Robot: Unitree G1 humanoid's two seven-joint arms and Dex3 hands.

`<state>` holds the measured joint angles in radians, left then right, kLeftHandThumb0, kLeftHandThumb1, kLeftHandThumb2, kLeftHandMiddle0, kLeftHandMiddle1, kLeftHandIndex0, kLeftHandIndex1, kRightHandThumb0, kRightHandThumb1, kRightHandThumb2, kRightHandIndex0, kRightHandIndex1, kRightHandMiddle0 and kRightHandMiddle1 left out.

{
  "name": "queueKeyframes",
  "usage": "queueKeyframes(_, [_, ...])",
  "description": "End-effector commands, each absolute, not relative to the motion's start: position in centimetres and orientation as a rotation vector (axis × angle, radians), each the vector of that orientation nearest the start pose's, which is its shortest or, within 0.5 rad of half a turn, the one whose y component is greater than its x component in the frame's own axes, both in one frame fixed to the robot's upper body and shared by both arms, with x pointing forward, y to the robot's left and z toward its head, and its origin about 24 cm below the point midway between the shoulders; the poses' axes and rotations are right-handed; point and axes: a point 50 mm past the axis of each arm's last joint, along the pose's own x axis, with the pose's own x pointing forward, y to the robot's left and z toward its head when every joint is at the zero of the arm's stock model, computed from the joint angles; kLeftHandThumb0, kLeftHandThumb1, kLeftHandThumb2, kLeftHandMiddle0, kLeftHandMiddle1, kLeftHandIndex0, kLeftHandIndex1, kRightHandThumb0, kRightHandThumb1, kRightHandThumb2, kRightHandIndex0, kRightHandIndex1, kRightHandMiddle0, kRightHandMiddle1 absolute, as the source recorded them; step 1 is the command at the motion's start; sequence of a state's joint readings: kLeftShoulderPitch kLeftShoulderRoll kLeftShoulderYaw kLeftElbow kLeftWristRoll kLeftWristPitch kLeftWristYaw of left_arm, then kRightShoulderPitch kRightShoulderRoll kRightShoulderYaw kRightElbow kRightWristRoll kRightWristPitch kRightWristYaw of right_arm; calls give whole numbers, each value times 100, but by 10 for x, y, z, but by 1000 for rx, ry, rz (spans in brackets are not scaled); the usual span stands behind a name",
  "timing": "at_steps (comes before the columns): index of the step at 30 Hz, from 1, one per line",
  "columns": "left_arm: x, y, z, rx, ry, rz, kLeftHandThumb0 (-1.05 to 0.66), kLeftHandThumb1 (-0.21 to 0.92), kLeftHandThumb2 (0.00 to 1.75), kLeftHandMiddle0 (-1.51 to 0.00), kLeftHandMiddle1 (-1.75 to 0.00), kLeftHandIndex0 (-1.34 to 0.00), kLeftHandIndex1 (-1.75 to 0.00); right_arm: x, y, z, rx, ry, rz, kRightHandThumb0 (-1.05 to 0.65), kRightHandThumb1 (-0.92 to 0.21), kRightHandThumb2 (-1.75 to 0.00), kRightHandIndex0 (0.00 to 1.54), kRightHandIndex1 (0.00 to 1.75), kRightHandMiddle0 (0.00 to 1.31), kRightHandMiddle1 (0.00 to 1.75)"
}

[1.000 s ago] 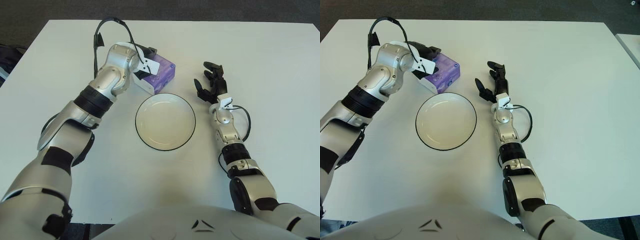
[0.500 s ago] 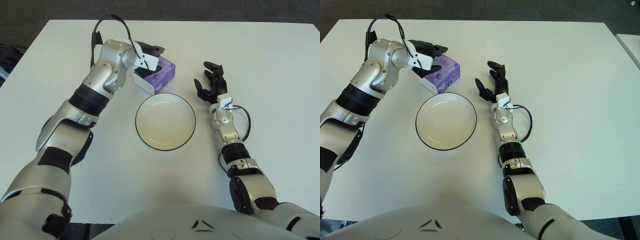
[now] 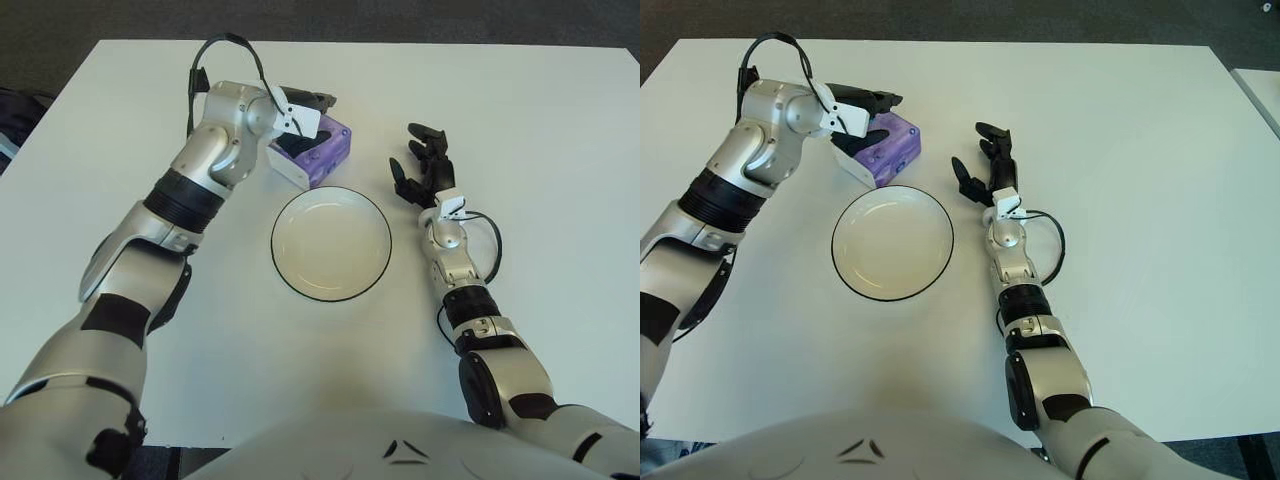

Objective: Put the tissue paper into the plate.

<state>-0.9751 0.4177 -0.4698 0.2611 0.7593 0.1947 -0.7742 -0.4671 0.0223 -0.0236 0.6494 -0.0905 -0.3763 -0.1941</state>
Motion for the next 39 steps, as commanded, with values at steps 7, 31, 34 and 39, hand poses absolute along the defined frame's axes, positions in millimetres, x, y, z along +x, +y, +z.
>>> queueKeyframes(7, [371, 81, 194, 1428, -159, -436, -102, 92, 54, -7, -23, 0, -29, 288, -127, -32, -78, 241, -84, -49, -73, -64, 35, 69, 0, 92])
queueKeyframes(31, [381, 83, 180, 1037, -463, -205, 0, 8, 158, -80, -170, -57, -175, 285, -131, -34, -83, 247, -93, -48, -73, -65, 32, 69, 0, 89])
queueKeyframes(34, [381, 84, 178, 1026, -461, -218, 0, 8, 158, -80, -169, -57, -175, 285, -131, -34, -85, 247, -95, -48, -73, -65, 32, 69, 0, 88])
queueKeyframes(39, [382, 85, 177, 1014, -459, -235, 0, 8, 158, -80, -169, -56, -175, 285, -132, -34, -94, 249, -94, -50, -73, -65, 32, 69, 0, 88])
